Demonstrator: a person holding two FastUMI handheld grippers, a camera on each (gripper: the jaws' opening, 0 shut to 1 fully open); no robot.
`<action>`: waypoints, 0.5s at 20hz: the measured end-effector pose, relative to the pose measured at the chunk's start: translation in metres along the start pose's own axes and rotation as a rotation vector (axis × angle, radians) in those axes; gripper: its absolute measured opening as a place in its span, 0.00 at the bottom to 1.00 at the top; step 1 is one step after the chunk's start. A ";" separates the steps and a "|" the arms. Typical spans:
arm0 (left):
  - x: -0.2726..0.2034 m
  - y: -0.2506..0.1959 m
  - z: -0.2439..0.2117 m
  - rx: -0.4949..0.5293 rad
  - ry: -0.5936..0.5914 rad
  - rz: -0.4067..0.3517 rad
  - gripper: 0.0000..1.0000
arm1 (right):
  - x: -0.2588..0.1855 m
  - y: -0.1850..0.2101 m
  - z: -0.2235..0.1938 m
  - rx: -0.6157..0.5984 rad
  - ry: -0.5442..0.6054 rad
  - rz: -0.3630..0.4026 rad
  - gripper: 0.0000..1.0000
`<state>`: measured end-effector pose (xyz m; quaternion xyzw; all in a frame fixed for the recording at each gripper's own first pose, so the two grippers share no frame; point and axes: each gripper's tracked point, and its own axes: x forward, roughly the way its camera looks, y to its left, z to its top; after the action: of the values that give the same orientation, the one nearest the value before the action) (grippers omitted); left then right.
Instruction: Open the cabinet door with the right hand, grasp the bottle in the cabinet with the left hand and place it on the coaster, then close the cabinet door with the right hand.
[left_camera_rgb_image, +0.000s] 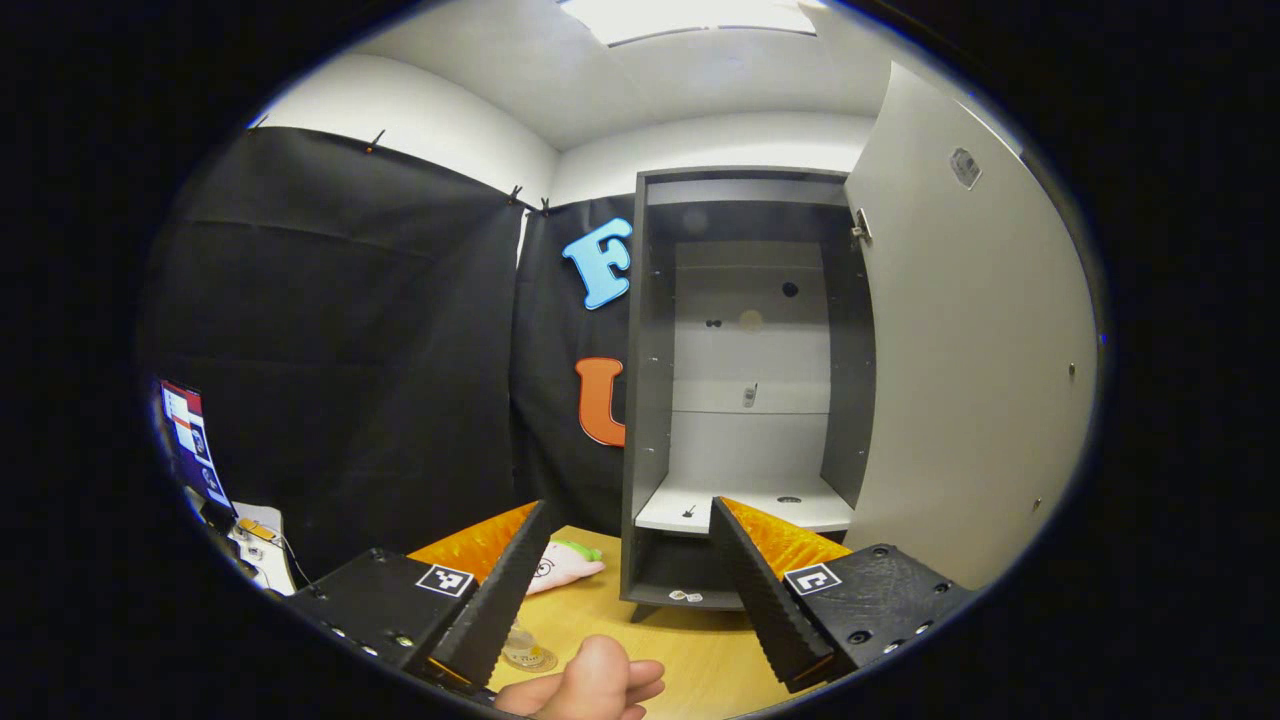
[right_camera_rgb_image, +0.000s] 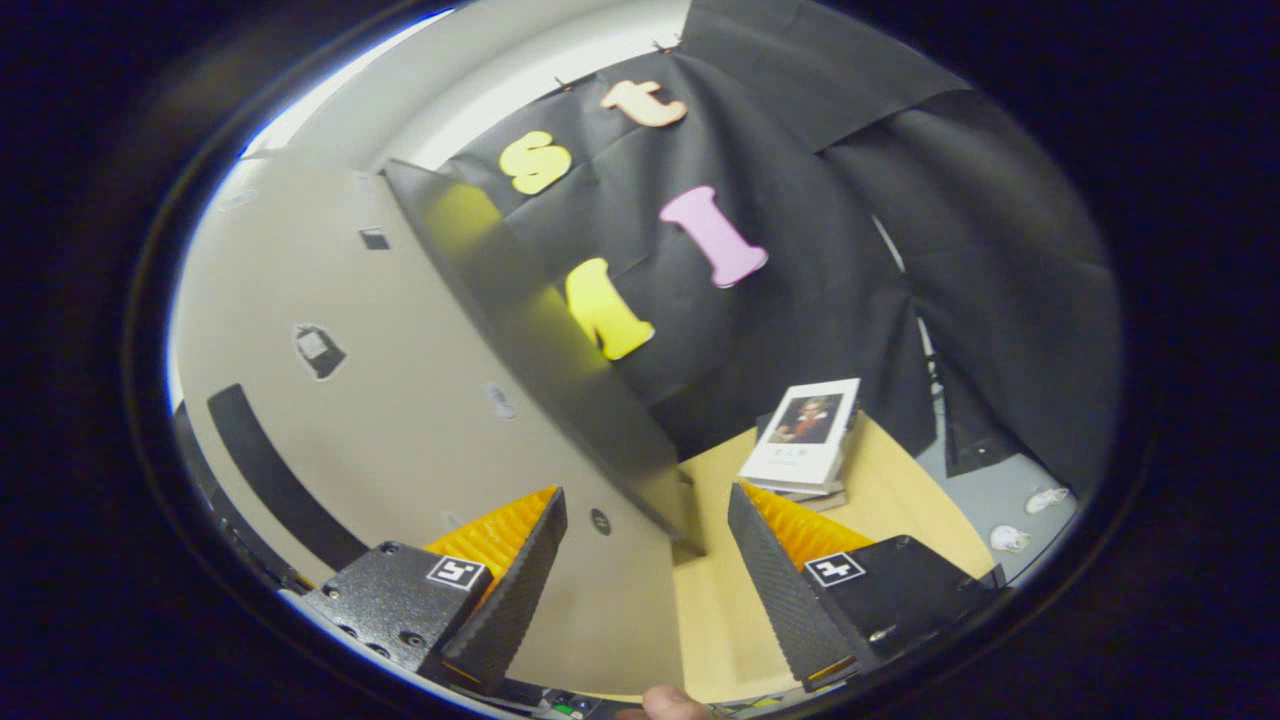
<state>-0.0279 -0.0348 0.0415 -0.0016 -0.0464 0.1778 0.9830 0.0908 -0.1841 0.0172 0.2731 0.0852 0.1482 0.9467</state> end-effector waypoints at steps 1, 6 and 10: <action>0.000 -0.001 -0.003 -0.002 0.004 -0.007 1.00 | 0.000 0.011 0.004 -0.014 -0.011 0.033 1.00; 0.000 0.013 -0.001 0.040 -0.013 -0.013 0.97 | 0.005 0.040 -0.010 0.012 0.040 0.084 0.98; -0.001 0.035 -0.002 0.048 -0.023 -0.009 0.97 | 0.015 0.062 -0.012 0.067 0.019 0.110 0.97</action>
<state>-0.0406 -0.0023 0.0392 0.0242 -0.0533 0.1744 0.9829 0.0880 -0.1231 0.0400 0.3073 0.0838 0.1997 0.9266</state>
